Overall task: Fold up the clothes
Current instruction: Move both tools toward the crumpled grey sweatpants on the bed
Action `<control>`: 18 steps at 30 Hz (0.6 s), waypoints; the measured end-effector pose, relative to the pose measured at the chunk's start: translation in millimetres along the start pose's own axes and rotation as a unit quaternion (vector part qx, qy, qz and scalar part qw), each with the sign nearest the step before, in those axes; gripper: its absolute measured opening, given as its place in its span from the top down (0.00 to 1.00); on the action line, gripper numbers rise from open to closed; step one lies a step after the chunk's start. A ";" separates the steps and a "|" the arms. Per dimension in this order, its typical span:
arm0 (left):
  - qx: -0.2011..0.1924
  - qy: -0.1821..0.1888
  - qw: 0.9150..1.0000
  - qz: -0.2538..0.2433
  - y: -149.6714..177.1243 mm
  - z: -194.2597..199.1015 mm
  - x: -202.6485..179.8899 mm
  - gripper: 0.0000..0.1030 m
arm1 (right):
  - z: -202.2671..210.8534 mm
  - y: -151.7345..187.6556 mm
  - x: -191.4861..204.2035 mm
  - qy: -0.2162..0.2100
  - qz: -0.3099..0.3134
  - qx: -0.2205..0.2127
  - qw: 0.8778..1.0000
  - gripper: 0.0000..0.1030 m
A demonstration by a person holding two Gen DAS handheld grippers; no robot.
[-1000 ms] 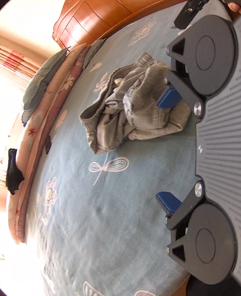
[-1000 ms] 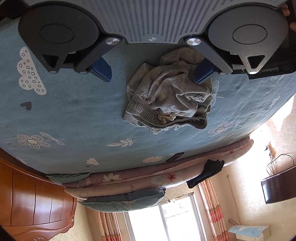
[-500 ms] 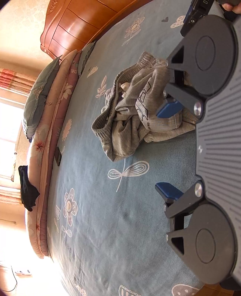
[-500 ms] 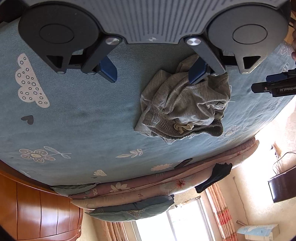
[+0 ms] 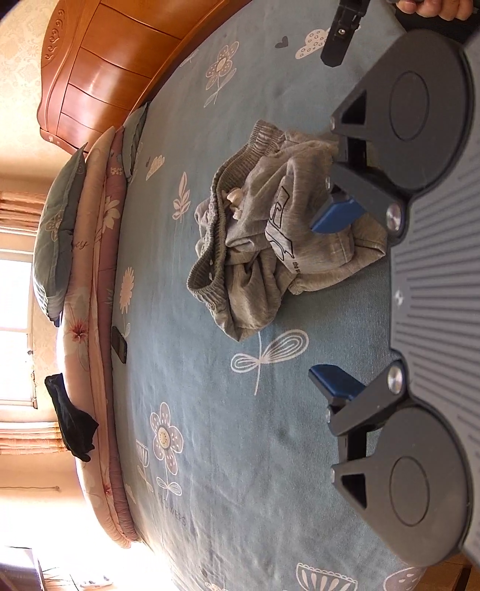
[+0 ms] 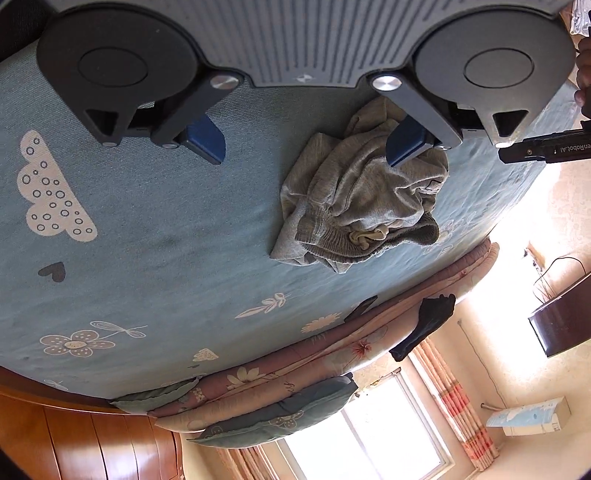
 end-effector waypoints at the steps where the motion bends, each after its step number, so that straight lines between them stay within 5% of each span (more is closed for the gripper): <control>1: 0.001 0.002 1.000 0.003 -0.8 1.2 1.8 0.24 | 0.6 0.0 -0.3 -0.004 -0.004 0.001 1.000 0.07; 18: -0.018 -0.021 1.000 -0.012 7.2 27.7 21.6 0.23 | 15.3 4.1 11.6 -0.025 0.009 0.005 1.000 0.09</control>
Point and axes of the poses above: each gripper's, at about its wrist camera, not at the fingertips, and z roughly against the way its jaws point, x to its left, y to its underside, the point moved 9 cm from there along -z, roughly the way its jaws point, and after that the axes turned 4 degrees about -x, right-handed, at the moved point
